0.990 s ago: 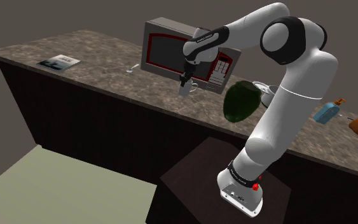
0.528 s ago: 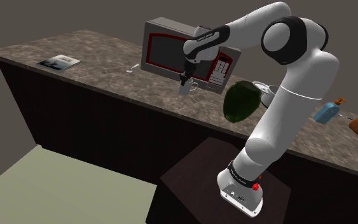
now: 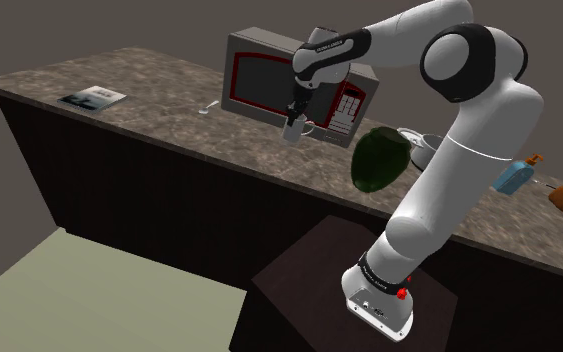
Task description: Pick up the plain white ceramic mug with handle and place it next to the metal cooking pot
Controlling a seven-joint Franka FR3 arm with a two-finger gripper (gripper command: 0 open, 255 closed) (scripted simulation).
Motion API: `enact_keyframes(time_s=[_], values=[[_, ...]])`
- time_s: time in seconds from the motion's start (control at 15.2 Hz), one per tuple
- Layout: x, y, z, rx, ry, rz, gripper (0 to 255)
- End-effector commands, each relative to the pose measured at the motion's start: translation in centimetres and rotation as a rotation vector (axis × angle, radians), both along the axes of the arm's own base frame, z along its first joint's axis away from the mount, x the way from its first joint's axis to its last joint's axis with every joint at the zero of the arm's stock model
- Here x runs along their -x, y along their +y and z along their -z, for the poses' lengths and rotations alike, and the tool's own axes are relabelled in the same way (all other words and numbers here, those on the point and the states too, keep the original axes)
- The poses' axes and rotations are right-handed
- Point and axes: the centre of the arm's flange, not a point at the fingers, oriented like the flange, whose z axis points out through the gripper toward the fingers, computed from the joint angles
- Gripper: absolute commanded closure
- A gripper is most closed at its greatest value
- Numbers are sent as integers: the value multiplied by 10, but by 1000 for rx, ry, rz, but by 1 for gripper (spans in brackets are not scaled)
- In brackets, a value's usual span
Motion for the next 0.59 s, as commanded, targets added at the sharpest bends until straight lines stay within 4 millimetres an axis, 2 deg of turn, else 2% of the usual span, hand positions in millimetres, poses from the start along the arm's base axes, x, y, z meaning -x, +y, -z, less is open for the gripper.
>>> enact_keyframes(time_s=[0.0, 0.53], values=[[-1, 0, -11, 0, 0, 0, 255], [-1, 0, -54, 0, 0, 0, 255]])
